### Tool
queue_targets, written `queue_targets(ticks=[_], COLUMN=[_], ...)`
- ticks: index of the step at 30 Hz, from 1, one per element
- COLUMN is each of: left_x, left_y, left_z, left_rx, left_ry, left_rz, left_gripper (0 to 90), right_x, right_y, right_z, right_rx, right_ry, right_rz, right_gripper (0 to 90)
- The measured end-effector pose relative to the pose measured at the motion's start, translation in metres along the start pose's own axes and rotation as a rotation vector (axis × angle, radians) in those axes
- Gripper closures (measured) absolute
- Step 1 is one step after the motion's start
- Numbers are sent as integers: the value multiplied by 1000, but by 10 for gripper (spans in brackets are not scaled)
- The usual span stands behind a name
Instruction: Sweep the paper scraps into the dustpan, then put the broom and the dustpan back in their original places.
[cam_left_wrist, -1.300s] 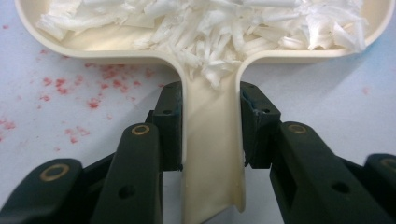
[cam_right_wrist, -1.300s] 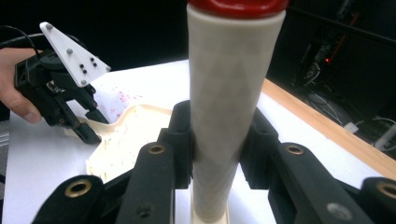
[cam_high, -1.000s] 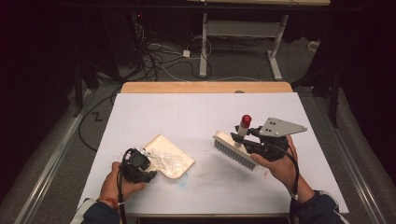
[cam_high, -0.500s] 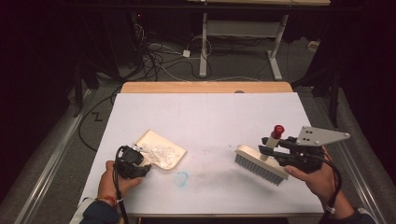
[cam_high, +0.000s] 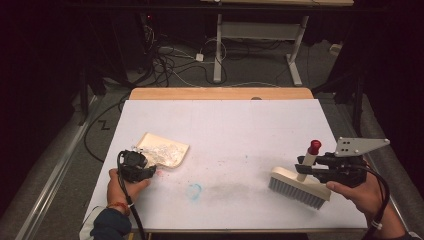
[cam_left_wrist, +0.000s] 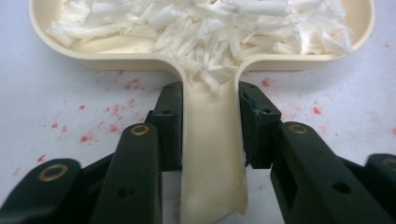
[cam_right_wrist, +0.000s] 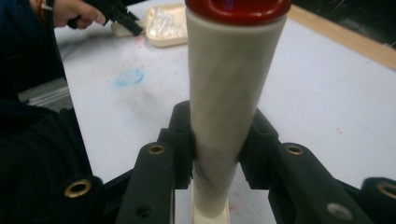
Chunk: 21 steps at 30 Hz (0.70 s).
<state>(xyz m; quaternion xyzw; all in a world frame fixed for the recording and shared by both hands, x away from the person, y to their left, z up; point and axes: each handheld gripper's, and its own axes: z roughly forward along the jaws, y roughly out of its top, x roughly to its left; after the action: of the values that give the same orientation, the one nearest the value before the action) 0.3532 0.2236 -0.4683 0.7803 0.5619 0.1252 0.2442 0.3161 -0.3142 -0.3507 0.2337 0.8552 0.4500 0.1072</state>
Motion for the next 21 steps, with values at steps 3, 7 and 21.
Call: queue_targets(ticks=[3,7,21], left_x=[-4,-14,-32], left_y=[-1,-4,-35], left_z=[0,-3,-34], left_rx=[-4,7,-277], left_ry=[-3,-47,-35], left_rz=[-5,15,213], left_gripper=[536,497,237], right_x=[-7,-20,-60], right_y=[-1,2,17], right_z=[9,17,58], right_rx=[19,5,25], right_ry=[23,33,-163], right_rz=[6,30,81], right_gripper=[698,695,593])
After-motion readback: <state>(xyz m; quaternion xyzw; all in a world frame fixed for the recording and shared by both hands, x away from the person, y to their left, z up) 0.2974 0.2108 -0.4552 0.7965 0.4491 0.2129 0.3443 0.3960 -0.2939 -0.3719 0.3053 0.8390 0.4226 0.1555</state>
